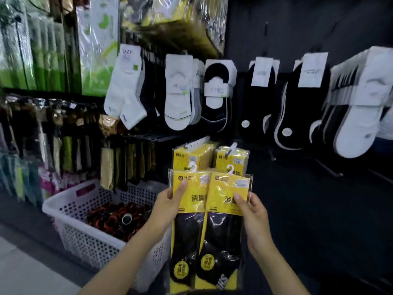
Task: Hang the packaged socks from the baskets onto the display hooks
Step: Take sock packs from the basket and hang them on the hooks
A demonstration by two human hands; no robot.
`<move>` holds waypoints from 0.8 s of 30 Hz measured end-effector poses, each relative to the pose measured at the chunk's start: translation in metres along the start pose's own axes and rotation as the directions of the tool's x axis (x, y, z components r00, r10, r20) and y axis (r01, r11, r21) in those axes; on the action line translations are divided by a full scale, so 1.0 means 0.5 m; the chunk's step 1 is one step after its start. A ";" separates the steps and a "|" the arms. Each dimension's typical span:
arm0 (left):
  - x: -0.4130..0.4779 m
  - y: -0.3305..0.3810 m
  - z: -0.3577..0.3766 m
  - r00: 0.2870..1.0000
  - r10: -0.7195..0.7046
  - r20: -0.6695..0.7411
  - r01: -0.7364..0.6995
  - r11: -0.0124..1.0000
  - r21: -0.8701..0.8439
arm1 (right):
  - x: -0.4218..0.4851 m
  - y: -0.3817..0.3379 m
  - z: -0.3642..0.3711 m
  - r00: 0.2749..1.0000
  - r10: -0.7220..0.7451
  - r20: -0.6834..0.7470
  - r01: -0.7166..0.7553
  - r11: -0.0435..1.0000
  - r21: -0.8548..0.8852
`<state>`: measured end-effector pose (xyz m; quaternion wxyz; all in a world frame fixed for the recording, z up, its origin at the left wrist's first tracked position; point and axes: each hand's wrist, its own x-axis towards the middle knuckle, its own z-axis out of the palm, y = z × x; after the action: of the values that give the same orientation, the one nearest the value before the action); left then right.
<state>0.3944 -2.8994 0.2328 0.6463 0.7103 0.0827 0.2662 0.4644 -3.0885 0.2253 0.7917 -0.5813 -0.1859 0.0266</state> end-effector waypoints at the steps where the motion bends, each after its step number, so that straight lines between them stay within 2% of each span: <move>1: 0.015 0.004 -0.008 1.000 -0.003 -0.019 0.003 1.000 0.026 | 0.014 -0.007 -0.006 0.999 -0.016 -0.032 0.015 1.000 -0.020; 4: 0.057 0.020 -0.033 0.993 -0.007 -0.116 0.011 0.999 0.037 | 0.058 -0.026 -0.020 0.994 -0.045 -0.096 0.036 0.995 -0.091; 6: 0.079 0.029 -0.046 0.988 0.039 -0.147 -0.027 0.996 0.080 | 0.088 -0.035 -0.023 0.991 -0.054 -0.121 0.034 0.987 -0.159; 10: 0.103 0.039 -0.061 0.981 0.099 -0.164 -0.073 0.985 0.155 | 0.136 -0.032 -0.010 0.992 -0.074 -0.106 0.044 0.965 -0.258; 13: 0.116 0.038 -0.067 0.974 0.094 -0.207 -0.066 0.988 0.139 | 0.170 -0.013 0.003 0.993 -0.065 -0.097 0.033 0.955 -0.296; 24: 0.138 0.035 -0.064 0.972 0.028 -0.232 -0.005 0.995 0.098 | 0.285 0.042 0.002 0.935 0.207 -0.289 -0.244 0.965 -0.098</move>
<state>0.4329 -2.8422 0.2692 0.5948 0.7054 0.1646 0.3487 0.6003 -3.0442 0.2437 0.7614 -0.6478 -0.0069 0.0235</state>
